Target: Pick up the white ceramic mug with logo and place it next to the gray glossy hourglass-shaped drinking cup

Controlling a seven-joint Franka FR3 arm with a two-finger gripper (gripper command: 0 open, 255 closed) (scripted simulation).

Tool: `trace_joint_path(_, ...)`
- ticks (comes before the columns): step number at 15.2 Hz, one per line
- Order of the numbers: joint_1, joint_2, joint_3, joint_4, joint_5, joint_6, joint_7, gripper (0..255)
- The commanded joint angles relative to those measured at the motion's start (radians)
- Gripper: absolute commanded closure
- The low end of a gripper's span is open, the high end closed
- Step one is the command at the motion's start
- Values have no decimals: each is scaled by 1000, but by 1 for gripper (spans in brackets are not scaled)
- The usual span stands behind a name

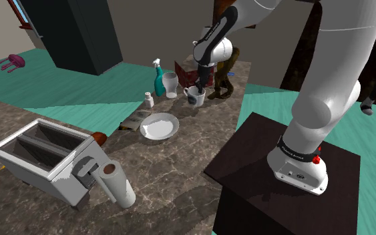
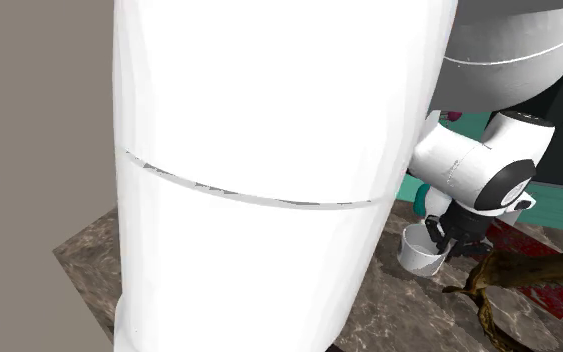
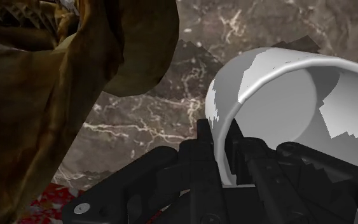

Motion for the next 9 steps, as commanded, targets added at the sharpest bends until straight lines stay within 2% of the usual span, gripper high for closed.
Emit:
trace_joint_path(1,0,25,2,0,5,26,-4,255)
trace_joint_path(6,-3,79,7,0,15,79,-15,255)
trace_joint_path(9,-3,79,8,0,15,79,-15,255)
